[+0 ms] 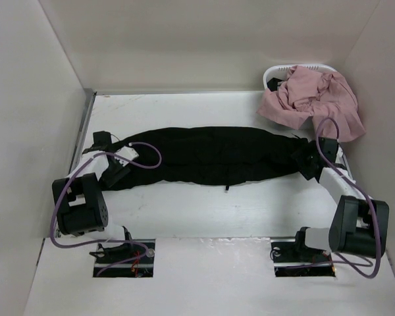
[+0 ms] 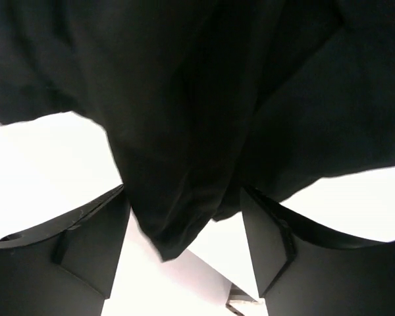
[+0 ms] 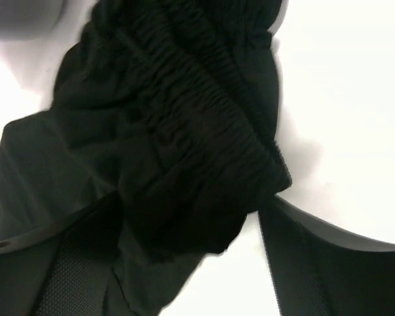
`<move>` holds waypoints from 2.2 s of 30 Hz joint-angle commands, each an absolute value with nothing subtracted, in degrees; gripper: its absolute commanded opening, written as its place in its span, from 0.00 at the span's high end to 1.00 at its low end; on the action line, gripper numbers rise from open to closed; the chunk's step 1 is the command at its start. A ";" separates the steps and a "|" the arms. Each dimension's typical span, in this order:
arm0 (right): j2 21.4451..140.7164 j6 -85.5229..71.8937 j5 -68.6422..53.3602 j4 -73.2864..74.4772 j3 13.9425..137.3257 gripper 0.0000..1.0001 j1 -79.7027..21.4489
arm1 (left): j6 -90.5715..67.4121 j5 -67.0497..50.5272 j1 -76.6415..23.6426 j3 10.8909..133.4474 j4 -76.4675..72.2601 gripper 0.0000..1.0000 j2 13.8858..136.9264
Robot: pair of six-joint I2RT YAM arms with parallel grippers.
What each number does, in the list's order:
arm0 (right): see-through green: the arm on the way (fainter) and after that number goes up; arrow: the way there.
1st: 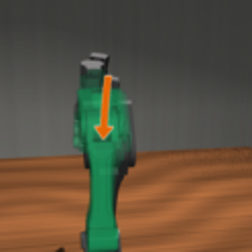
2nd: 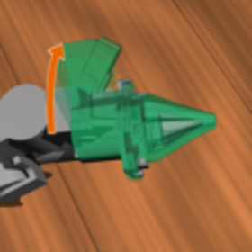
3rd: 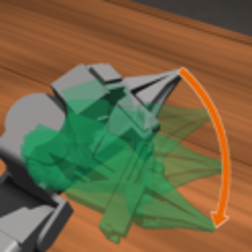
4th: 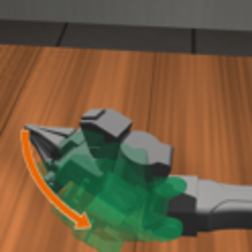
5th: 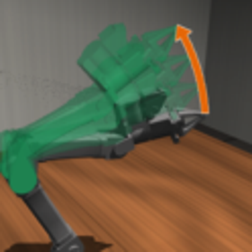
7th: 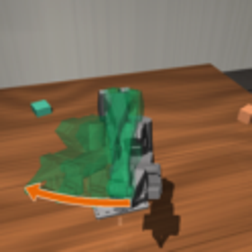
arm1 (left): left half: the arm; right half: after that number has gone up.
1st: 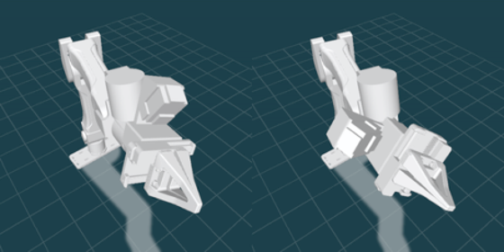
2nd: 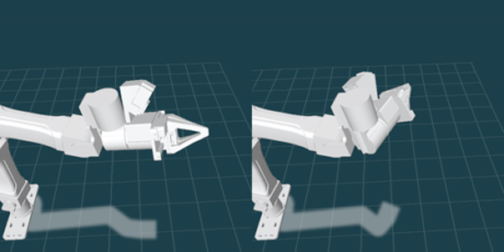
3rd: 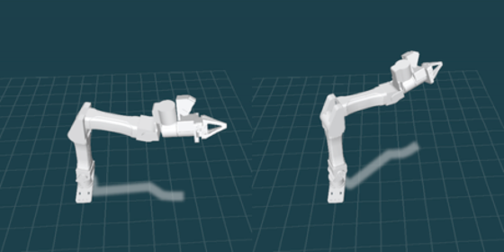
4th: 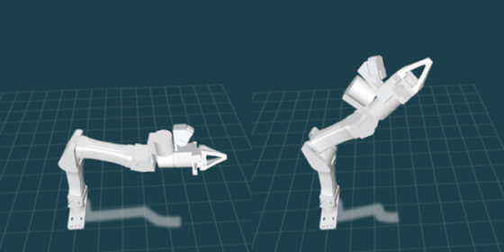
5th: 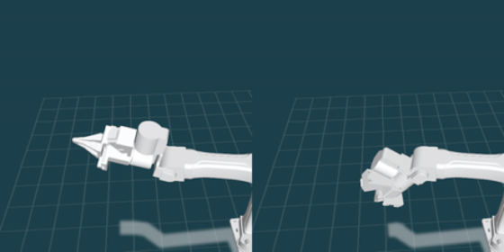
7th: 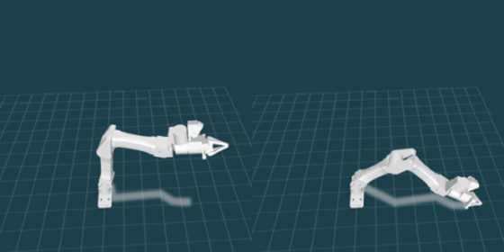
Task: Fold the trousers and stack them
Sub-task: Fold the trousers
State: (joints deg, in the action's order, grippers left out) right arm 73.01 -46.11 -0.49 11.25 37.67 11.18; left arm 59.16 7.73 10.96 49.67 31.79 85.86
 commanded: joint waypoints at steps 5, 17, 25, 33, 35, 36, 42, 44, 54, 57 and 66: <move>77.26 -43.08 1.84 5.71 42.97 0.82 11.47 | 57.04 7.91 12.61 52.99 29.80 0.77 89.64; 72.34 -34.45 6.95 12.04 50.45 1.00 16.73 | 60.55 8.35 19.91 64.86 18.46 0.99 84.82; 73.56 -36.55 5.01 11.25 44.04 1.00 18.68 | 67.67 5.45 19.91 44.06 20.48 0.96 73.48; 69.44 -44.03 6.15 10.37 36.48 0.96 23.86 | 70.23 5.28 23.16 37.08 18.02 0.98 72.16; 68.91 -44.12 6.50 10.55 36.65 0.98 24.39 | 70.14 5.10 23.95 38.57 17.49 0.99 72.33; 68.56 -43.95 6.42 10.72 37.00 0.99 24.65 | 69.88 5.01 24.13 39.98 17.84 0.99 72.42; 65.92 -43.59 5.45 12.21 36.57 0.70 25.44 | 72.49 3.17 24.31 43.07 26.17 0.92 71.63; 65.83 -44.99 3.09 11.96 34.81 0.09 26.32 | 74.44 3.42 23.08 41.23 29.00 0.75 70.93; 77.77 -50.45 -6.59 6.77 37.17 0.00 27.56 | 76.55 4.04 24.48 49.65 34.19 0.36 71.54; 80.76 -50.71 -5.28 6.68 39.46 0.00 25.19 | 78.66 5.45 25.27 51.58 33.14 0.35 71.63; 86.13 -50.45 -5.62 3.43 40.08 0.39 24.31 | 75.33 6.24 21.24 55.63 27.87 0.31 74.61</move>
